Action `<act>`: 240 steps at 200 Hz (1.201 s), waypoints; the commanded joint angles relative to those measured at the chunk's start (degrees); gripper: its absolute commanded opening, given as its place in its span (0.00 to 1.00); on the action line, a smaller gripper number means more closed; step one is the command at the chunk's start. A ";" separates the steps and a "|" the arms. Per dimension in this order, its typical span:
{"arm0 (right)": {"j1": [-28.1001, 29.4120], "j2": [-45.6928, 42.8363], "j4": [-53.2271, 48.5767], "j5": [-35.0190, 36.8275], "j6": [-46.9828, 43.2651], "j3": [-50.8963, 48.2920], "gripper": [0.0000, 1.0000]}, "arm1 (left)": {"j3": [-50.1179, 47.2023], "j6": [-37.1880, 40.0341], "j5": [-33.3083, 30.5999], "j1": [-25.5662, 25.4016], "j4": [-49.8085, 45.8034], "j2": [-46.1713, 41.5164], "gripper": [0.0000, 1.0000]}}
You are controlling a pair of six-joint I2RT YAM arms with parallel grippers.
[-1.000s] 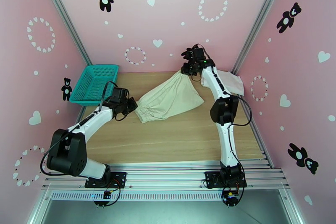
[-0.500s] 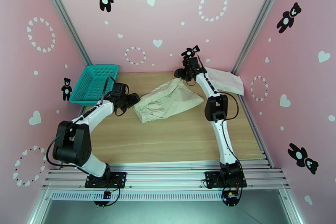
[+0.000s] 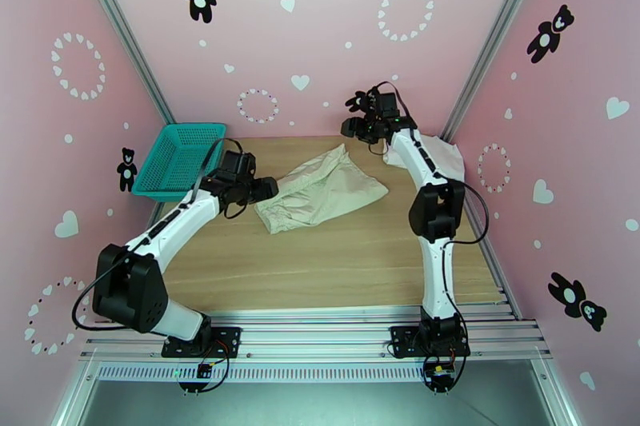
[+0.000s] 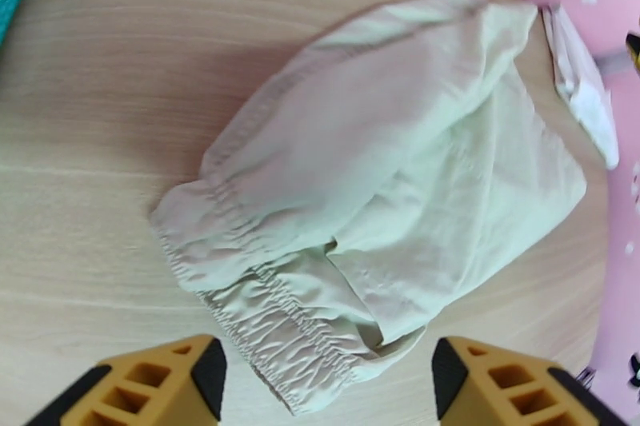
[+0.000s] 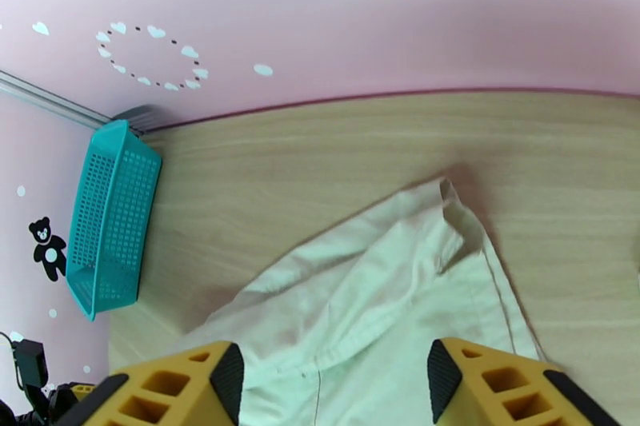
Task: Fold and stack the mixed laundry pile
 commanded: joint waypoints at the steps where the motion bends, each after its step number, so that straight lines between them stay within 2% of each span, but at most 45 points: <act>1: 1.21 -5.23 1.83 0.21 -1.96 -10.08 0.61 | 5.27 10.63 -0.42 0.11 -3.64 5.38 0.70; 15: 1.95 -7.22 4.00 0.71 -1.54 -16.30 0.54 | 8.35 14.86 -1.79 0.11 -5.12 8.68 0.69; 27: 3.15 -7.38 6.55 0.59 -1.29 -20.46 0.49 | 9.72 16.93 -5.08 0.11 -5.17 10.39 0.72; 43: 4.80 -5.08 7.52 0.39 -2.09 -21.26 0.43 | 11.84 18.43 -11.13 0.28 -5.77 12.82 0.81; 52: 5.75 -3.40 8.55 -0.43 -2.24 -20.85 0.37 | 13.32 19.18 -12.84 0.42 -6.32 14.35 0.82; 68: 6.97 -0.29 10.41 -1.74 -2.38 -18.85 0.30 | 15.48 20.40 -13.11 0.85 -6.52 17.23 0.82; 108: 7.84 8.59 8.62 0.45 -2.22 -9.26 0.16 | 18.66 20.14 -11.38 2.96 -4.19 23.55 0.80; 128: 7.78 10.72 9.81 2.13 -2.35 -7.05 0.12 | 20.20 19.43 -10.04 4.42 -3.19 26.37 0.79; 165: 7.79 14.43 11.51 3.74 -2.11 -1.60 0.13 | 23.19 18.00 -7.69 6.59 -2.44 30.05 0.77; 214: 7.73 20.68 10.36 6.52 -1.93 8.48 0.33 | 25.28 15.70 -3.77 9.26 -2.58 29.30 0.81; 240: 7.40 22.98 8.00 6.22 -1.95 12.39 0.37 | 25.19 12.35 -2.16 12.61 -3.17 24.10 0.79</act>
